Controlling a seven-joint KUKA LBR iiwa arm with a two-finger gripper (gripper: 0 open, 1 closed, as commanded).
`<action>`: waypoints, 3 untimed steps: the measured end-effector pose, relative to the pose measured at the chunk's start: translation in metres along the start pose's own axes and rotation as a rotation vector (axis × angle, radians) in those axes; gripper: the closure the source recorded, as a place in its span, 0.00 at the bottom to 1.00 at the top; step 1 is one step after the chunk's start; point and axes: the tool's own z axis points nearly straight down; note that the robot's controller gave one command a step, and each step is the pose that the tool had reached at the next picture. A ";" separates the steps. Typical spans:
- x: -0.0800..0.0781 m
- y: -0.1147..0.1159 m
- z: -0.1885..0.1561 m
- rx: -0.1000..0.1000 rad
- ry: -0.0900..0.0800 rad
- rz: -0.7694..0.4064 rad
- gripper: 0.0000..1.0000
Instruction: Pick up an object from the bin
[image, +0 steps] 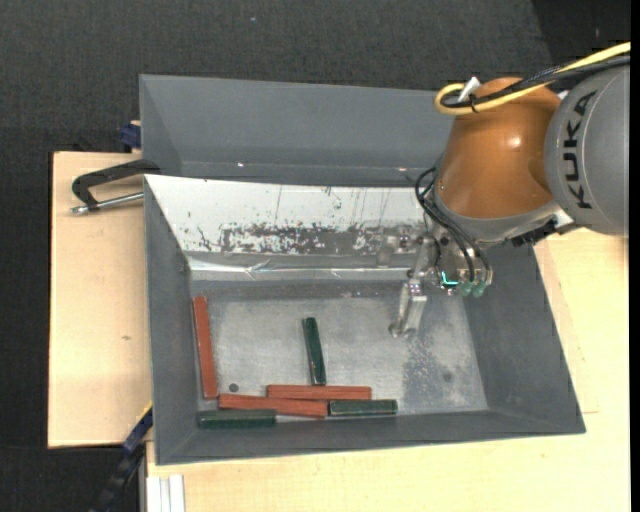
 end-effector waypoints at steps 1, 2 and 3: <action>0.001 0.015 0.033 0.001 -0.004 -0.083 0.00; 0.013 0.024 0.090 0.000 -0.005 -0.090 0.00; 0.031 0.043 0.120 0.000 0.005 -0.117 0.00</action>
Offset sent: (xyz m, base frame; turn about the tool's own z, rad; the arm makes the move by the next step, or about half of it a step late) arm -0.0230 0.0280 -0.1252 -0.0481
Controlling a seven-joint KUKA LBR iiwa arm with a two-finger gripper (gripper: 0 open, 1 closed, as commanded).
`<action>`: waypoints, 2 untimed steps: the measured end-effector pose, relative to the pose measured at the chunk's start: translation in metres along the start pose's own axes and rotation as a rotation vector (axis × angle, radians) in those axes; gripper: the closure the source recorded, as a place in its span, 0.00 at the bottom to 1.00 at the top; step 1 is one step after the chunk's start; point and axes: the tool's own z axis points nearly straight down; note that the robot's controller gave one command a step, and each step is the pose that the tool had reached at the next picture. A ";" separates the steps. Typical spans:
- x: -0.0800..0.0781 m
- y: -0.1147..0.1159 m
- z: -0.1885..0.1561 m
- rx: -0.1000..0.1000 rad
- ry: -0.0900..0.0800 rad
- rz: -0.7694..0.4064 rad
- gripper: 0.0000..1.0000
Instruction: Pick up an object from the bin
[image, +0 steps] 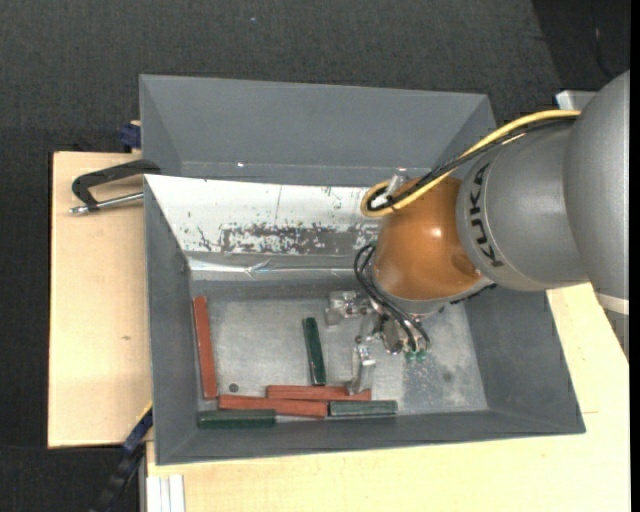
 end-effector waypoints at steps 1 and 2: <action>0.002 0.005 0.001 0.001 -0.004 -0.032 0.00; 0.003 0.010 0.001 0.000 -0.009 -0.324 0.00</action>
Offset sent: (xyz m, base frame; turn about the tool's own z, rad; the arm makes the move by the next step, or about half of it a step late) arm -0.0129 0.0012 -0.0055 -0.6150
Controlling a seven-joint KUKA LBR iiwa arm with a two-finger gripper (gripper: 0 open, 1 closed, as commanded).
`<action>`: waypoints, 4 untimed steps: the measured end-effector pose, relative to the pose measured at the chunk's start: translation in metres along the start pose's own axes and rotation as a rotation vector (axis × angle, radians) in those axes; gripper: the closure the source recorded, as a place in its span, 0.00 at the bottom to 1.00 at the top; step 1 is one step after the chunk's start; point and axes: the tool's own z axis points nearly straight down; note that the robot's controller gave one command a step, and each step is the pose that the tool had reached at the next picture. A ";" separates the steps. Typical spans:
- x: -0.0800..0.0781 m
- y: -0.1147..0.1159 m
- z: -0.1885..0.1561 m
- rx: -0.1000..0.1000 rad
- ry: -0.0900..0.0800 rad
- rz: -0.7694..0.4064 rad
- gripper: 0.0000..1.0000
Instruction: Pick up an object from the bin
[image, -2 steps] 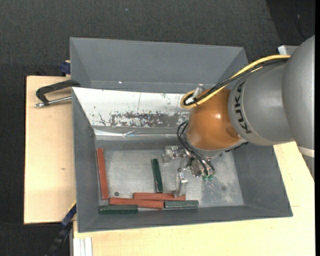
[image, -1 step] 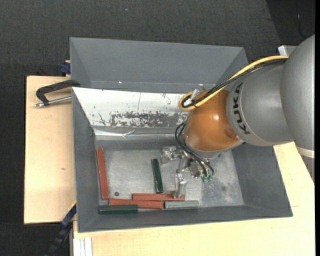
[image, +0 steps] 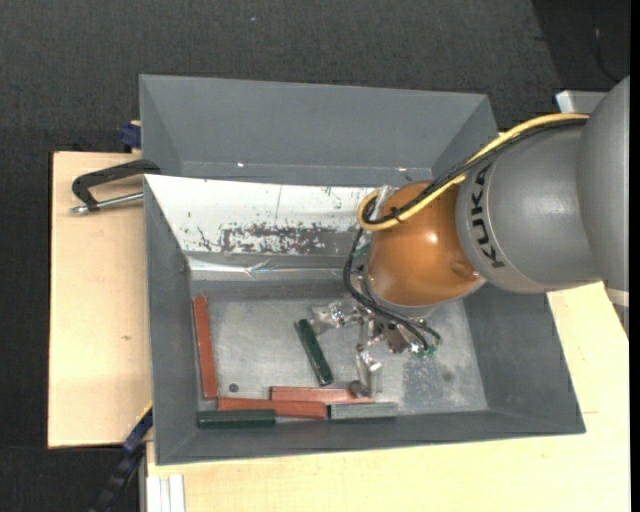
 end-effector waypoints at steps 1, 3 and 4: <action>-0.014 0.025 -0.010 0.002 -0.002 -0.151 0.00; -0.013 0.040 -0.006 -0.002 0.001 -0.055 0.00; -0.088 0.083 0.004 0.000 -0.002 -0.130 1.00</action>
Offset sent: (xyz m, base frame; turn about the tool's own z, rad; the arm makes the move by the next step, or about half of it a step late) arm -0.0131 0.0174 -0.0043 -0.3037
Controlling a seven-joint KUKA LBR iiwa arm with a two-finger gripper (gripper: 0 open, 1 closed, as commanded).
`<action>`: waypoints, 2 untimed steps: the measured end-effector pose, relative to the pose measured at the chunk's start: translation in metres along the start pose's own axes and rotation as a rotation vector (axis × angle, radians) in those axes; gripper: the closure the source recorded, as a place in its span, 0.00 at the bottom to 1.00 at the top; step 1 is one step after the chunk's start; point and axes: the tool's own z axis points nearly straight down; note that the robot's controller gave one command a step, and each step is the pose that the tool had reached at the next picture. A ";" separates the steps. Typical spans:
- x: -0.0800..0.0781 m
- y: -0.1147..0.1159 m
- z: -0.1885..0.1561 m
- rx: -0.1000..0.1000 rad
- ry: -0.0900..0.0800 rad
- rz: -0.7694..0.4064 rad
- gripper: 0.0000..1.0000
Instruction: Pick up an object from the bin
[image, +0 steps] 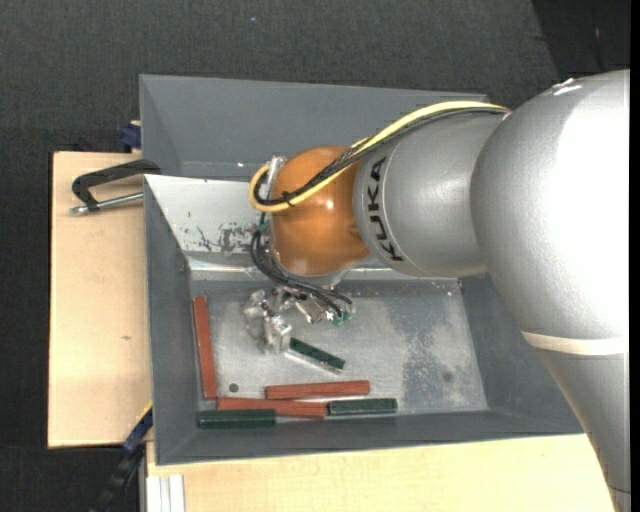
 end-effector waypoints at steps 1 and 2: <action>0.000 0.000 0.000 0.000 0.000 0.001 1.00; -0.004 0.017 -0.020 0.000 0.006 -0.116 1.00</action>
Offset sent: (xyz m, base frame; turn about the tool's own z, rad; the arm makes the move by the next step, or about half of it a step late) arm -0.0145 0.0482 0.0575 -0.2990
